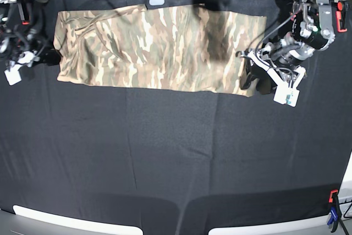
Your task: Layout the t-shirt on the table in an organized manner, then fold the t-shirt properly
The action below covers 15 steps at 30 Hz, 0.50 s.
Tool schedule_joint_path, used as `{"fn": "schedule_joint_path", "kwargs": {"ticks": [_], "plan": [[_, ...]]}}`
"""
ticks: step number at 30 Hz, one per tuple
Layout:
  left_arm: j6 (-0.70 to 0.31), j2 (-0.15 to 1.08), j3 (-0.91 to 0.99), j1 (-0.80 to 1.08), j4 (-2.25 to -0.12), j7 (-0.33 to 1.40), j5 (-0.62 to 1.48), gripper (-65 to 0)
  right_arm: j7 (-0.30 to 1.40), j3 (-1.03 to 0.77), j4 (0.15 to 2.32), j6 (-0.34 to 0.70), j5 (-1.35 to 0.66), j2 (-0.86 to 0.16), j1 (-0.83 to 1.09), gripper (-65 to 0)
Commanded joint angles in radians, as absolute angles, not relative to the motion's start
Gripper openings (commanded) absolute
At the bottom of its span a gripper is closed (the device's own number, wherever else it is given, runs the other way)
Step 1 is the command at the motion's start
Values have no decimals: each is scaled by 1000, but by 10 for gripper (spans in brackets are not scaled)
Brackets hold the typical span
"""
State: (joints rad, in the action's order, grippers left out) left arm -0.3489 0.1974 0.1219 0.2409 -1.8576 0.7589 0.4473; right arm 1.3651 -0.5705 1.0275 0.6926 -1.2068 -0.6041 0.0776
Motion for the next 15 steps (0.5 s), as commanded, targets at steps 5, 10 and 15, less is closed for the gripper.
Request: {"fn": "schedule_joint_path", "kwargs": {"ticks": [5,10,15], "plan": [[-356,203,124,233,-1879,736,461,-345,1367,-575,1039,698,-1233,-642,67,-339],[-356,203,124,233,-1879,736,461,-345,1327,-527,1039,698,-1234,-642,67,-338],[-356,203,124,233,-1879,736,461,-345,1296,-413,1039,698,-1237,-640,67,-338]]}}
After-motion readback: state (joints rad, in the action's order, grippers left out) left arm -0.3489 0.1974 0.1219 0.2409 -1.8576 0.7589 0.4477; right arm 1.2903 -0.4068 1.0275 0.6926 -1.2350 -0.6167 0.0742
